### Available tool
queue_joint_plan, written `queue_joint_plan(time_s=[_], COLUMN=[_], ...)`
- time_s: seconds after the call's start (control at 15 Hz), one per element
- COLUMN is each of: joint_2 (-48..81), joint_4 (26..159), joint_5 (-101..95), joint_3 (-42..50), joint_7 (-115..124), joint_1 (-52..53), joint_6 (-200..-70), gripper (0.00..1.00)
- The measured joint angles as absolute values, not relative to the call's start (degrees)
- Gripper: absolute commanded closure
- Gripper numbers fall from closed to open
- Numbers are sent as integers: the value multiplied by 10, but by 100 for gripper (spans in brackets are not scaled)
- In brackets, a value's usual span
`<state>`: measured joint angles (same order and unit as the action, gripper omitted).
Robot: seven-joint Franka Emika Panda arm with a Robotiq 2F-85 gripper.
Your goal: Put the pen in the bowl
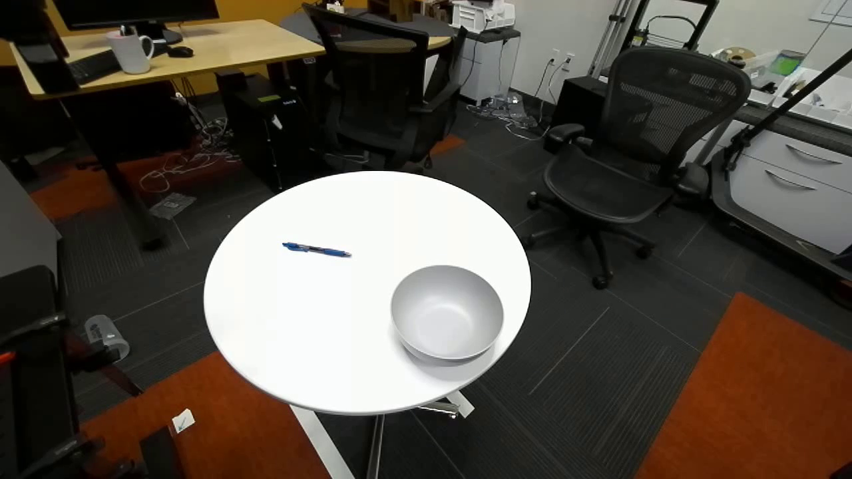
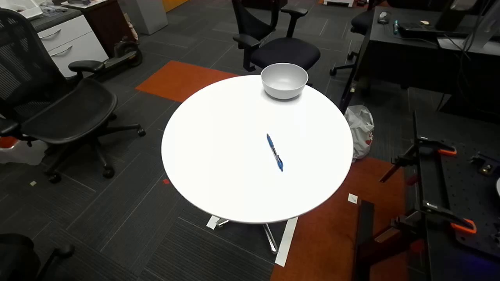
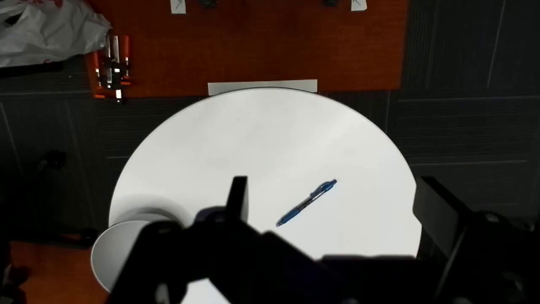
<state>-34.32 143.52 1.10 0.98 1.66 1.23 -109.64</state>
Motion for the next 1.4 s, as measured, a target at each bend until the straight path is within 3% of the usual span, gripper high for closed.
queue_joint_plan(time_s=[0.47, 1.4], joint_2=[-258, -23], joint_4=[1423, 1415], joint_5=[43, 53], joint_3=[4, -57], joint_7=[135, 432], joint_1=[7, 11], joint_6=[-1164, -1447], gripper=[0, 0])
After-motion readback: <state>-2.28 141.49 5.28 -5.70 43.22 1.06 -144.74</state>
